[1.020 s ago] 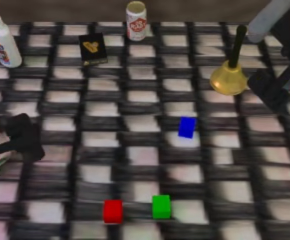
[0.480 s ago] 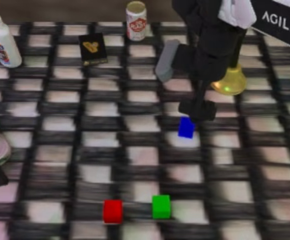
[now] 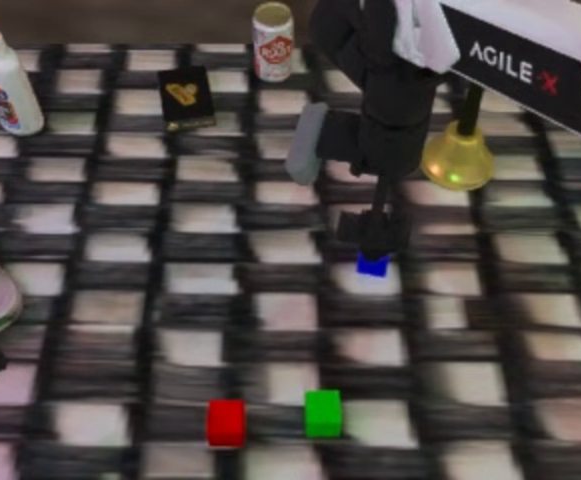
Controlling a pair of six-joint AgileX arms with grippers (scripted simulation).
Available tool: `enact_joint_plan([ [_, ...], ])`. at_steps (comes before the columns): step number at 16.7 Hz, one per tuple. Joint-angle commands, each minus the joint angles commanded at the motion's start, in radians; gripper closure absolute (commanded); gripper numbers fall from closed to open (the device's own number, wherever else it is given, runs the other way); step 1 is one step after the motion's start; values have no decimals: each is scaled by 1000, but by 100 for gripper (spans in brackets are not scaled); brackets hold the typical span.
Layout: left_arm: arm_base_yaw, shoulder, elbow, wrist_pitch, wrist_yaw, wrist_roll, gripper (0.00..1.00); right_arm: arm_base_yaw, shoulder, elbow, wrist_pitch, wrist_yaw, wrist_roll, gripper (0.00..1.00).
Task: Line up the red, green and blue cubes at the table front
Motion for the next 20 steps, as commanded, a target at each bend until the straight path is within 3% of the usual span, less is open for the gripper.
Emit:
enact_joint_plan([
  [4, 0, 0, 0, 0, 0, 0, 0, -3, 2, -19, 19, 0, -1, 0],
  [11, 0, 0, 0, 0, 0, 0, 0, 1, 57, -200, 260, 1, 2, 0],
  [15, 0, 0, 0, 0, 0, 0, 0, 1, 61, -210, 271, 1, 2, 0],
  [20, 0, 0, 0, 0, 0, 0, 0, 1, 61, -210, 271, 1, 2, 38],
])
